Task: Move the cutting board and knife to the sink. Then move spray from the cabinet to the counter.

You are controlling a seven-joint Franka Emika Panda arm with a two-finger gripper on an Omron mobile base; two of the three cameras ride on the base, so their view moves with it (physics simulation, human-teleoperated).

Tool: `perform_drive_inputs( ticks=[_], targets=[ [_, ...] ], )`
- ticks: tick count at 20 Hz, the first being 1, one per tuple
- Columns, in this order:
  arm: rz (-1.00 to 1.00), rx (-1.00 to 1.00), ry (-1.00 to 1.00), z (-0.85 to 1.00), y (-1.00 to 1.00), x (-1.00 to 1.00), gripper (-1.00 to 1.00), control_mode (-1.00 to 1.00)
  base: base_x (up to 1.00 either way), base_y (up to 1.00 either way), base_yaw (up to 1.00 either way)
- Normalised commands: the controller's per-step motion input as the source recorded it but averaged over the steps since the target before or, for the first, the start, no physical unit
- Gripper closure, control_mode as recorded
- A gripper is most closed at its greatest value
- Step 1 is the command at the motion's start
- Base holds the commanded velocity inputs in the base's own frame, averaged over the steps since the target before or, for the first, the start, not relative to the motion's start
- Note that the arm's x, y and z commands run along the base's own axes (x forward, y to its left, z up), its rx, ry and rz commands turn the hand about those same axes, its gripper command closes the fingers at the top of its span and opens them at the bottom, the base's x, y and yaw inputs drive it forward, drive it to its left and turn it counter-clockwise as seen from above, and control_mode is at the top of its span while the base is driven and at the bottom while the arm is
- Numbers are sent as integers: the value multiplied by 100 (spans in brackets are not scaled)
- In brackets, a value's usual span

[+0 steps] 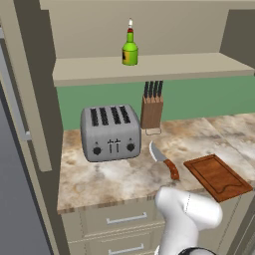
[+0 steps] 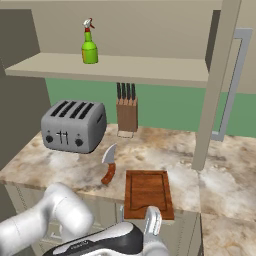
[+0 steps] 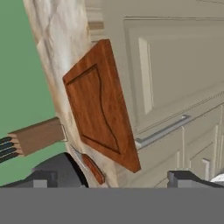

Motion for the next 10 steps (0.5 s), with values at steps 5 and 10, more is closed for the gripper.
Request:
perform_drive_inputs(
  ticks=[5, 10],
  targets=[
    [0, 7, -13, -20, -4, 25, -100, -100, 0, 0, 0],
    [0, 4, -10, -15, -5, 27, -100, -100, 0, 0, 0]
  ],
)
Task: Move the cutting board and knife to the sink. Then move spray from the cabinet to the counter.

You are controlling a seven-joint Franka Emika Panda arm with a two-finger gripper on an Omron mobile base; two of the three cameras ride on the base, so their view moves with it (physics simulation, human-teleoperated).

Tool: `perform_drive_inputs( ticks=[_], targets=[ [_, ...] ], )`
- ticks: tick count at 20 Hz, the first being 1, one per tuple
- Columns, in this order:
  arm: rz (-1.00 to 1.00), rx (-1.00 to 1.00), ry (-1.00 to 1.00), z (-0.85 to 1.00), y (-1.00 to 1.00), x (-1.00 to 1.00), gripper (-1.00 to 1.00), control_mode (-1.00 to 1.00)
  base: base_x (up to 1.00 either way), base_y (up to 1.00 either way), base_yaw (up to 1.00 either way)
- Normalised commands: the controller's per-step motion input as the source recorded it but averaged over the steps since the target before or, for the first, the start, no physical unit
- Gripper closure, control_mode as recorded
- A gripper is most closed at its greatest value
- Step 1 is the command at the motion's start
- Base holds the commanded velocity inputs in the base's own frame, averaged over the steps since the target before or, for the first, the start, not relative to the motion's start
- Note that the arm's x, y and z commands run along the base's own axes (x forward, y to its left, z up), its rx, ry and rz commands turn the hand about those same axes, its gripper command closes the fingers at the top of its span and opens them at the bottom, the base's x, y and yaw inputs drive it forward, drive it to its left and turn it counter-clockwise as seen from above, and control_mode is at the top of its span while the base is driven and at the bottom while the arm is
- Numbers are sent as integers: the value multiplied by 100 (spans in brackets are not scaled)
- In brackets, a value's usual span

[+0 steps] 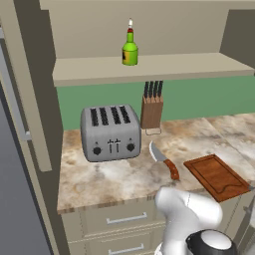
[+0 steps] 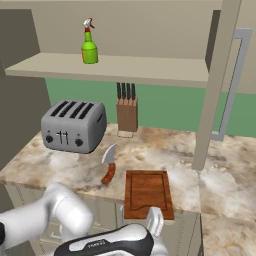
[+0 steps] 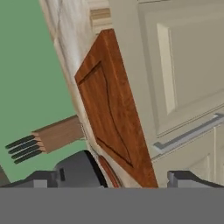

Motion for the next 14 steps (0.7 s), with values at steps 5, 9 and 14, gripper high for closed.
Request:
perform_drive_inputs(
  ticks=[5, 9, 14],
  targets=[
    [0, 3, -8, -25, -21, 20, -100, -100, 0, 0, 0],
    [0, 2, -6, -24, -15, 25, -100, -100, 0, 0, 0],
    [0, 1, -9, -18, -18, 6, -100, -100, 0, 0, 0]
  ],
)
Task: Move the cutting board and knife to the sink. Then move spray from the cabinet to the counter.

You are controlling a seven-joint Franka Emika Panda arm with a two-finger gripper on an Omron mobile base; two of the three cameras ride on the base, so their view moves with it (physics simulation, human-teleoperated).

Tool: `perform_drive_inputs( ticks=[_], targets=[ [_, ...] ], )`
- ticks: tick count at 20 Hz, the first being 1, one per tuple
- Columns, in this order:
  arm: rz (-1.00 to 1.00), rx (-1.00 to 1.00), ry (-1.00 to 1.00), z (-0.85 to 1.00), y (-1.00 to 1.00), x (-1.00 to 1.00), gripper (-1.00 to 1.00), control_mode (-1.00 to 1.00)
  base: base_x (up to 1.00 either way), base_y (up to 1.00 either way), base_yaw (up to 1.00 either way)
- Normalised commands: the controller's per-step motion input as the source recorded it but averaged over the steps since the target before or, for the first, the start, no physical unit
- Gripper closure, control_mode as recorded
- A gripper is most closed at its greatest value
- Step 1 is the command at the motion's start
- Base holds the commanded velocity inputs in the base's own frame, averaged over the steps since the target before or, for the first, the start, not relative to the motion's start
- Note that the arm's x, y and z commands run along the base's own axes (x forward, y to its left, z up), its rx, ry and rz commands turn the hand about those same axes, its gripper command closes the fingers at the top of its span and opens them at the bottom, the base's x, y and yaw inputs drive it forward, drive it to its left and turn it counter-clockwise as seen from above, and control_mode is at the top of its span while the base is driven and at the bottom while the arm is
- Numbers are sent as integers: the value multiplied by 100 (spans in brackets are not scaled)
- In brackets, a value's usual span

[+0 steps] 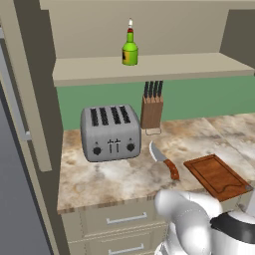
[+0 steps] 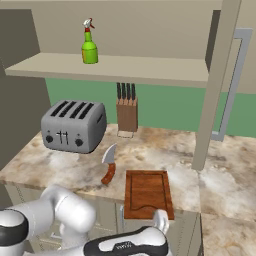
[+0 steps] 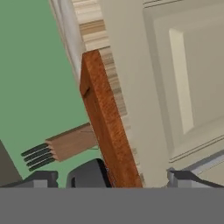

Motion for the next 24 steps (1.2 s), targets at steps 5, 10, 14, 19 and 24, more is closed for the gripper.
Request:
perform_drive_inputs(
  ticks=[5, 10, 14, 19, 24],
  targets=[
    [0, 0, -15, -8, -15, 1, -100, -100, 0, 0, 0],
    [0, 0, -13, -11, -5, 2, -100, -100, 0, 0, 0],
    [0, 0, -9, -14, 0, 3, -100, -100, 0, 0, 0],
    [0, 0, -4, -10, 0, 13, -100, -100, 0, 0, 0],
    [-1, 0, 0, -4, 0, 21, -100, -100, 0, 0, 0]
  ],
)
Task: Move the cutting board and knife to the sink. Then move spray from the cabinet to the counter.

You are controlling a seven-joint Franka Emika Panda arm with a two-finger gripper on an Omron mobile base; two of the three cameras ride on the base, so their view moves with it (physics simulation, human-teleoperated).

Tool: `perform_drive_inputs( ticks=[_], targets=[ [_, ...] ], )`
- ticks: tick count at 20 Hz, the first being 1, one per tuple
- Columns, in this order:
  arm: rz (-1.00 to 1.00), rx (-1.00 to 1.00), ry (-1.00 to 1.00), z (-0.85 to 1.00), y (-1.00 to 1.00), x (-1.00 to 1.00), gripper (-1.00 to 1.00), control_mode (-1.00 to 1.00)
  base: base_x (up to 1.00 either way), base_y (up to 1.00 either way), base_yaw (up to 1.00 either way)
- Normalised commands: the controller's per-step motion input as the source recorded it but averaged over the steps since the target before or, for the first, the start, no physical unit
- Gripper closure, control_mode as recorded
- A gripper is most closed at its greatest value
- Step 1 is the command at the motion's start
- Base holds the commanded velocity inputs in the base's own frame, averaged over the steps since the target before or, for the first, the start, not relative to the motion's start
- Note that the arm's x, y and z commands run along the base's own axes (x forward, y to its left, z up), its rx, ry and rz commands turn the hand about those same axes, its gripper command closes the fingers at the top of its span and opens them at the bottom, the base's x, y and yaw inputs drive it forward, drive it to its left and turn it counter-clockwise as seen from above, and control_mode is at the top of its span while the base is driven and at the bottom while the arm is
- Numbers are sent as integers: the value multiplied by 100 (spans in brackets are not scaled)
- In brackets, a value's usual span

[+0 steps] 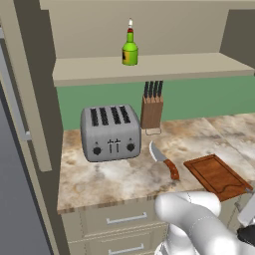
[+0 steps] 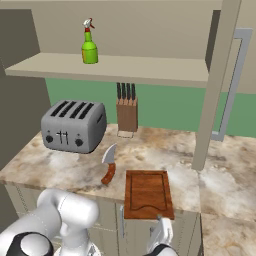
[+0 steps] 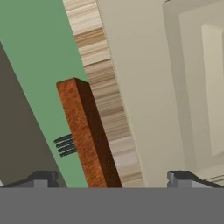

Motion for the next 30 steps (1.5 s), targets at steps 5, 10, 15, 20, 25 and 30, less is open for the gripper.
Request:
perform_drive_inputs(
  ticks=[5, 10, 15, 20, 25, 30],
  targets=[
    [-6, -1, 0, 0, 0, 14, -100, -100, 0, 0, 0],
    [-10, -5, 0, -3, 0, 14, -100, -100, 0, 0, 0],
    [-11, -9, 0, -6, 3, 21, -100, -100, 0, 0, 0],
    [-9, -7, 0, -2, 3, 23, -100, -100, 0, 0, 0],
    [-6, -3, 0, 0, 0, 19, -100, -100, 0, 0, 0],
    [-4, 0, 0, 0, 0, 8, -100, -100, 0, 0, 0]
  ],
)
